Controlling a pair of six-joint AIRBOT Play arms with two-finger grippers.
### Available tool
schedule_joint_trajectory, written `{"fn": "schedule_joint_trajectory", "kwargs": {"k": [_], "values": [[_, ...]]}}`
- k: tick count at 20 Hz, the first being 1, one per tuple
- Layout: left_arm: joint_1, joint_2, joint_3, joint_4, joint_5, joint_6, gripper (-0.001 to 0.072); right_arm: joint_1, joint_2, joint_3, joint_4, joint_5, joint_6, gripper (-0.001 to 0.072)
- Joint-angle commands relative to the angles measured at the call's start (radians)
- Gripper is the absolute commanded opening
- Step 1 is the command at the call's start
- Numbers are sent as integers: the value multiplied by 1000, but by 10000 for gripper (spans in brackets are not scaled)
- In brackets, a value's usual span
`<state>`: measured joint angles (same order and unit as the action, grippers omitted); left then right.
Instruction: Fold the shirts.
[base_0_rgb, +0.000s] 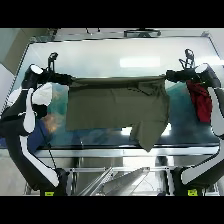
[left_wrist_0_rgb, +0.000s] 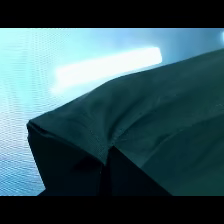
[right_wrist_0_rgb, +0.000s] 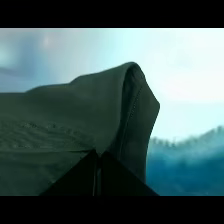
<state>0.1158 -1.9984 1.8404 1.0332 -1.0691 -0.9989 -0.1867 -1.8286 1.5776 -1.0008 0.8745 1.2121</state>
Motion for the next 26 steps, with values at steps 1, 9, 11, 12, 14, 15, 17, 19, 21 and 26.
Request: {"fn": "schedule_joint_trajectory", "kwargs": {"k": [1, 9, 11, 12, 14, 15, 17, 19, 21, 26], "values": [[-48, -35, 45, 163, -22, -40, 8, 2, -24, 9, -112, 61, 46, 16], [-95, -35, 45, 307, -39, -106, 8, 45, -68, 9, -122, 84, 60, 16], [-95, -35, 45, 306, -47, -106, 9, 47, -68, 9, -122, 85, 61, 17], [-95, -35, 45, 301, -53, -106, 10, 47, -68, 9, -122, 85, 60, 17], [-95, -34, 45, 300, -67, -107, 23, 47, -66, 9, -122, 86, 60, 30], [-95, -30, 45, 301, -84, -107, 186, 47, -62, 11, -122, 96, 60, 191], [-95, 1, 47, 303, -129, -110, 623, 38, -31, 12, -122, 119, 61, 361], [-83, 62, 47, 315, -183, -169, 702, 23, 37, 12, -126, 165, 84, 361], [-53, 122, 46, 306, -259, -212, 699, -5, 123, 10, -126, 246, 87, 361], [66, 289, -212, 298, -481, -259, 699, -64, 353, -210, -122, 398, 99, 361]]}}
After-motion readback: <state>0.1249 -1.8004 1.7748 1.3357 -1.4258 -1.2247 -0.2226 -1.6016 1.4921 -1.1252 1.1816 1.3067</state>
